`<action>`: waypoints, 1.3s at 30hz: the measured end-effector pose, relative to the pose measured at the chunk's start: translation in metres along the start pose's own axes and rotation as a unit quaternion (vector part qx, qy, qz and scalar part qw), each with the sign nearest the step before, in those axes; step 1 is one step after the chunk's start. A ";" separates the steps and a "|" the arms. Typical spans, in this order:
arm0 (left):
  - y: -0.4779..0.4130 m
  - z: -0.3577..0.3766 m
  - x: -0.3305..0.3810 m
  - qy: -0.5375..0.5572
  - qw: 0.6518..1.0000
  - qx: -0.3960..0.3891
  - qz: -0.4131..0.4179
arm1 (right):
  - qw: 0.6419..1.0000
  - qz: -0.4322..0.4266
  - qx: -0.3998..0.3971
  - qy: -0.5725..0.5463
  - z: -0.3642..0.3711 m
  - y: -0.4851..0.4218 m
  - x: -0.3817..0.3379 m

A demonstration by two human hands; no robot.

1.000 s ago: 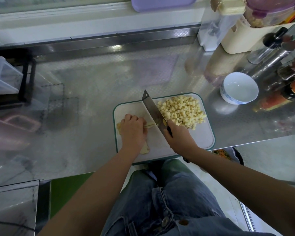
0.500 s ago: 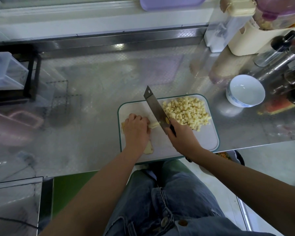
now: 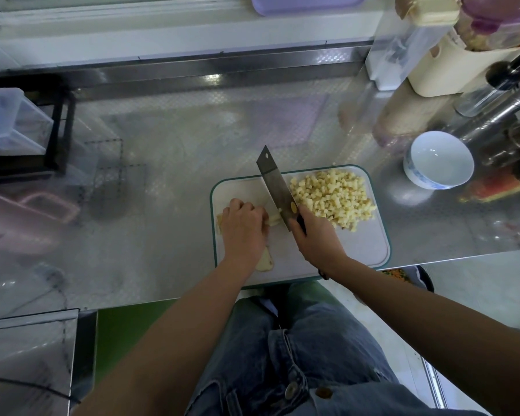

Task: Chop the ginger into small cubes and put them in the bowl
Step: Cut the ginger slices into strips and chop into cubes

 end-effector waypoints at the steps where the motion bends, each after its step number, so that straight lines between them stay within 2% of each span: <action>1: 0.000 0.000 0.000 -0.001 1.000 -0.001 -0.001 | 1.000 0.002 -0.003 -0.010 -0.001 -0.001 0.000; 8: 0.000 0.003 -0.002 -0.019 1.000 -0.002 -0.004 | 0.999 -0.041 -0.027 0.025 -0.005 0.008 -0.008; 18: 0.000 0.003 -0.003 -0.016 1.000 -0.005 -0.009 | 0.998 -0.031 -0.024 0.042 0.007 0.002 -0.007; 23: 0.000 0.002 -0.003 -0.004 1.000 0.000 -0.018 | 1.000 -0.023 0.001 0.004 0.005 -0.004 -0.010; 27: 0.001 0.004 -0.006 -0.017 1.000 -0.003 -0.016 | 0.999 -0.022 -0.011 -0.026 -0.001 -0.001 -0.011; 31: 0.001 0.004 -0.007 -0.023 1.000 0.004 -0.021 | 0.998 -0.054 -0.032 0.022 0.003 0.004 -0.014; 39: 0.000 0.004 -0.007 -0.018 0.999 0.002 -0.027 | 0.998 -0.036 -0.035 0.026 0.014 0.000 -0.014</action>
Point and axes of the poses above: each hand's wrist, its own y-axis away from the middle knuckle, its own z-axis out of the palm, x = y × z, the point moved 7 cm from there along -y, towards the middle knuckle, and after that the axes turned 2 degrees about x, right-handed, at the moved point
